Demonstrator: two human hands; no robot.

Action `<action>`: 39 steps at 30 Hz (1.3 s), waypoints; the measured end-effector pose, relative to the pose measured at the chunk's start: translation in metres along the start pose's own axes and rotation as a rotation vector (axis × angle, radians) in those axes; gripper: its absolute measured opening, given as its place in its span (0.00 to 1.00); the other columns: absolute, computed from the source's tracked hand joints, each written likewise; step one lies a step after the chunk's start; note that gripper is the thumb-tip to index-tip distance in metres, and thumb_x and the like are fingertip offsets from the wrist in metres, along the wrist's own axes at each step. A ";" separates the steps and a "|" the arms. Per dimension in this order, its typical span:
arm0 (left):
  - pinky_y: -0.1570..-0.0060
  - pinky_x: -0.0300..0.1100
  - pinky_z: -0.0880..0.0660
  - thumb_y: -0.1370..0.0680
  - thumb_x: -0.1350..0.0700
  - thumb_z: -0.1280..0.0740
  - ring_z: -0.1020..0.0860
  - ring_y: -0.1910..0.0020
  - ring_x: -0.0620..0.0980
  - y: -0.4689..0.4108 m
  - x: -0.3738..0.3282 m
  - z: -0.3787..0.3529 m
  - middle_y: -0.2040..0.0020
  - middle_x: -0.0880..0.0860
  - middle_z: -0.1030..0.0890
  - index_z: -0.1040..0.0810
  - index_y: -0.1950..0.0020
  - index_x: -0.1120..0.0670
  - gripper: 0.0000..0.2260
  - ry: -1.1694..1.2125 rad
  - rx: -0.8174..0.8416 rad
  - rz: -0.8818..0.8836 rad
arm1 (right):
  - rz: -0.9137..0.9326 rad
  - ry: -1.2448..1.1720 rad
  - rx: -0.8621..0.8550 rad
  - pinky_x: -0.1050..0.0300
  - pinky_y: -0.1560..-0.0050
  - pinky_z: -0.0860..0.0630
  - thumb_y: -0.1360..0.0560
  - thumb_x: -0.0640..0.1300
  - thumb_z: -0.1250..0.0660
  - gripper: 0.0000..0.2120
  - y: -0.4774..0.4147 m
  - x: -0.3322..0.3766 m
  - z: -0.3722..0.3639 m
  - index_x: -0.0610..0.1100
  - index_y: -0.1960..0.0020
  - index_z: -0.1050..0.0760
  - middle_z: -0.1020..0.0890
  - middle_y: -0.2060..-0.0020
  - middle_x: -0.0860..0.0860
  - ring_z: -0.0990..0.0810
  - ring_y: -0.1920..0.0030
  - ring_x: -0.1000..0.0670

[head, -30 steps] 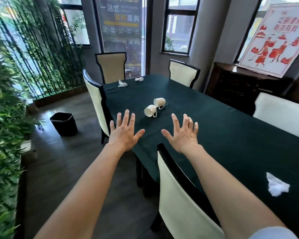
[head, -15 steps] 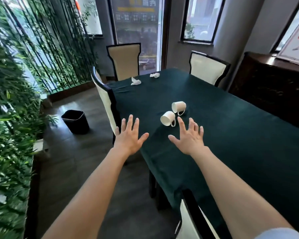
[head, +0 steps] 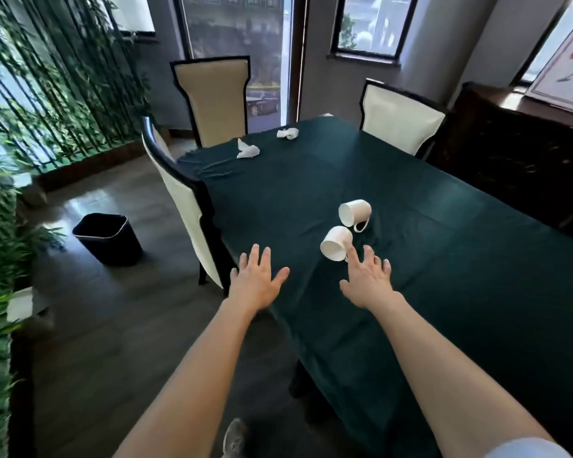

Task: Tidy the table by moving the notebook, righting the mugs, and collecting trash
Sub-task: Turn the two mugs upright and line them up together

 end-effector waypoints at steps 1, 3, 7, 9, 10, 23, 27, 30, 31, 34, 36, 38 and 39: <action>0.20 0.61 0.47 0.17 0.35 0.48 0.52 0.16 0.58 -0.014 0.004 0.000 0.14 0.52 0.54 0.51 0.15 0.51 0.35 0.016 0.024 -0.007 | -0.020 -0.017 0.005 0.36 0.19 0.51 0.21 0.46 0.34 0.43 -0.010 0.004 -0.001 0.51 0.16 0.59 0.47 0.19 0.35 0.38 0.22 0.34; 0.20 0.61 0.45 0.17 0.35 0.48 0.51 0.16 0.58 -0.038 0.007 0.000 0.14 0.52 0.53 0.50 0.15 0.51 0.35 0.046 0.076 -0.030 | -0.060 -0.044 0.014 0.36 0.19 0.50 0.21 0.44 0.35 0.43 -0.026 0.010 -0.003 0.51 0.16 0.59 0.45 0.20 0.36 0.35 0.24 0.34; 0.21 0.59 0.41 0.17 0.35 0.48 0.47 0.16 0.57 -0.085 0.007 -0.001 0.14 0.52 0.51 0.49 0.15 0.52 0.35 0.115 0.170 -0.093 | -0.161 -0.074 0.031 0.37 0.20 0.46 0.20 0.44 0.35 0.43 -0.055 0.016 -0.010 0.51 0.16 0.60 0.43 0.20 0.37 0.32 0.26 0.34; 0.21 0.57 0.41 0.16 0.35 0.47 0.43 0.17 0.57 -0.102 0.002 -0.005 0.14 0.53 0.48 0.48 0.15 0.53 0.35 0.161 0.207 -0.114 | -0.197 -0.100 0.040 0.38 0.21 0.44 0.20 0.43 0.35 0.44 -0.063 0.014 -0.014 0.52 0.16 0.61 0.42 0.20 0.37 0.30 0.27 0.34; 0.21 0.56 0.41 0.16 0.36 0.47 0.42 0.17 0.56 -0.110 -0.001 -0.009 0.14 0.54 0.46 0.47 0.16 0.53 0.34 0.188 0.229 -0.121 | -0.212 -0.113 0.046 0.38 0.22 0.42 0.21 0.43 0.35 0.44 -0.067 0.013 -0.016 0.52 0.16 0.61 0.42 0.20 0.37 0.30 0.27 0.34; 0.22 0.52 0.37 0.15 0.39 0.46 0.37 0.19 0.56 -0.199 -0.061 -0.068 0.18 0.56 0.35 0.42 0.16 0.53 0.30 0.403 0.459 -0.055 | -0.335 -0.341 0.111 0.46 0.28 0.30 0.18 0.41 0.36 0.37 -0.142 -0.042 -0.056 0.44 0.15 0.51 0.33 0.21 0.43 0.31 0.26 0.38; 0.23 0.54 0.35 0.15 0.40 0.47 0.35 0.20 0.55 -0.226 -0.073 -0.077 0.18 0.53 0.35 0.41 0.16 0.48 0.28 0.477 0.525 0.071 | -0.358 -0.477 0.050 0.44 0.35 0.25 0.21 0.40 0.33 0.28 -0.168 -0.050 -0.061 0.47 0.23 0.35 0.21 0.33 0.43 0.23 0.33 0.37; 0.29 0.54 0.28 0.17 0.40 0.47 0.29 0.26 0.56 -0.240 -0.081 -0.083 0.21 0.49 0.31 0.37 0.18 0.44 0.26 0.548 0.574 0.139 | -0.369 -0.577 0.037 0.45 0.40 0.22 0.22 0.40 0.31 0.27 -0.181 -0.049 -0.063 0.49 0.25 0.32 0.17 0.38 0.46 0.19 0.39 0.39; 0.33 0.52 0.26 0.17 0.41 0.47 0.25 0.30 0.56 -0.244 -0.085 -0.086 0.25 0.48 0.28 0.33 0.21 0.43 0.24 0.573 0.592 0.158 | -0.379 -0.610 0.033 0.46 0.40 0.21 0.22 0.40 0.31 0.27 -0.186 -0.051 -0.064 0.48 0.25 0.33 0.17 0.38 0.46 0.18 0.40 0.40; 0.40 0.51 0.23 0.16 0.45 0.46 0.22 0.39 0.53 -0.245 -0.095 -0.090 0.38 0.45 0.25 0.27 0.29 0.41 0.18 0.644 0.651 0.187 | -0.428 -0.686 0.013 0.45 0.41 0.21 0.22 0.38 0.33 0.27 -0.192 -0.054 -0.069 0.49 0.24 0.33 0.16 0.39 0.45 0.18 0.41 0.38; 0.37 0.53 0.22 0.15 0.45 0.46 0.22 0.37 0.53 -0.243 -0.101 -0.091 0.35 0.45 0.25 0.30 0.24 0.42 0.19 0.670 0.673 0.187 | -0.440 -0.724 0.003 0.45 0.41 0.21 0.22 0.37 0.34 0.28 -0.195 -0.057 -0.074 0.50 0.24 0.32 0.15 0.40 0.44 0.17 0.41 0.38; 0.36 0.54 0.22 0.15 0.45 0.44 0.21 0.38 0.53 -0.241 -0.103 -0.093 0.36 0.44 0.23 0.29 0.24 0.42 0.18 0.708 0.675 0.173 | -0.451 -0.770 -0.003 0.45 0.40 0.21 0.23 0.36 0.33 0.28 -0.197 -0.059 -0.077 0.51 0.25 0.31 0.14 0.40 0.45 0.17 0.41 0.39; 0.36 0.54 0.22 0.15 0.46 0.43 0.21 0.38 0.52 -0.240 -0.104 -0.093 0.37 0.43 0.22 0.28 0.25 0.41 0.18 0.736 0.664 0.171 | -0.464 -0.805 -0.002 0.46 0.40 0.21 0.23 0.36 0.33 0.28 -0.197 -0.060 -0.078 0.51 0.25 0.30 0.14 0.41 0.45 0.17 0.40 0.40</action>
Point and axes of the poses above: each hand's wrist, its own y-axis away from the middle knuckle, its own z-axis out of the back of the hand, x = y × z, the point moved 4 cm from there along -y, towards the middle knuckle
